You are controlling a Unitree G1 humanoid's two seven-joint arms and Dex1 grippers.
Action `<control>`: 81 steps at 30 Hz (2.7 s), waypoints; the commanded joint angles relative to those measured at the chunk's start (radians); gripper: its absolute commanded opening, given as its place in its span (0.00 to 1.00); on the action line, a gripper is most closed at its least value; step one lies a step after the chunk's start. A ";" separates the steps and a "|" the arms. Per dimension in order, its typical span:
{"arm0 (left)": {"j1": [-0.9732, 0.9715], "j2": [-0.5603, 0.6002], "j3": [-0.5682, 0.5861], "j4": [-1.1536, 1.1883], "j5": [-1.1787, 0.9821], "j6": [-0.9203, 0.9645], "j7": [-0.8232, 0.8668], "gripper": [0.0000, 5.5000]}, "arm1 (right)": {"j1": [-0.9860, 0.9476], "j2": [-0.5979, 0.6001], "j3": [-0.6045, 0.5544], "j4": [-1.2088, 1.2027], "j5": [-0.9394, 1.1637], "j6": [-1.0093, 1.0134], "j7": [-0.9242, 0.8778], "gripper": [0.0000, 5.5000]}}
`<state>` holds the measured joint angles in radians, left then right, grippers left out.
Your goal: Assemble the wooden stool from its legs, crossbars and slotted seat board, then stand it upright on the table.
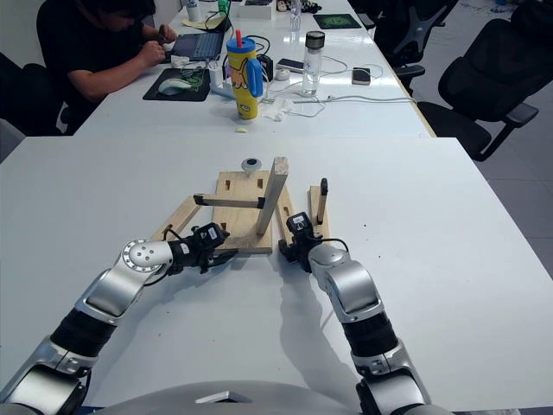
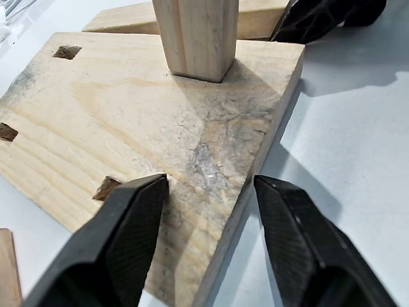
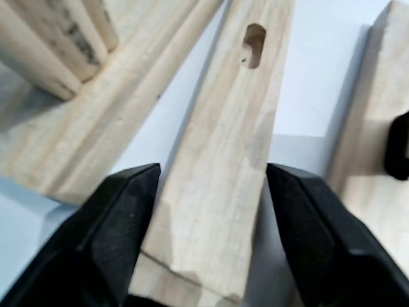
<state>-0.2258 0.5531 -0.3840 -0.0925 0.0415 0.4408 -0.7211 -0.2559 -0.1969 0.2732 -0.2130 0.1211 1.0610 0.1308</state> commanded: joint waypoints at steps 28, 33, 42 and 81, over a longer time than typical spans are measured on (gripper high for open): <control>0.027 -0.052 0.006 0.068 0.010 -0.108 0.023 0.46 | 0.003 0.130 -0.232 0.082 0.024 -0.446 -0.027 0.38; 0.033 -0.029 0.031 0.046 -0.031 -0.136 -0.044 0.46 | -0.033 0.135 -0.295 -0.063 0.064 -0.462 -0.031 0.38; 0.028 0.024 0.245 -0.256 -0.474 0.261 -0.234 0.60 | -0.285 0.022 -0.592 -0.250 0.577 -0.224 0.121 0.38; -0.216 0.077 0.675 -0.140 -1.530 0.618 -0.017 0.61 | 0.090 -0.460 -0.437 -0.326 1.325 -0.030 0.599 0.38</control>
<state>-0.4313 0.6025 0.2919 -0.2381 -1.4922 1.0460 -0.7174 -0.1715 -0.6382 -0.1790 -0.5371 1.4305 1.0232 0.7147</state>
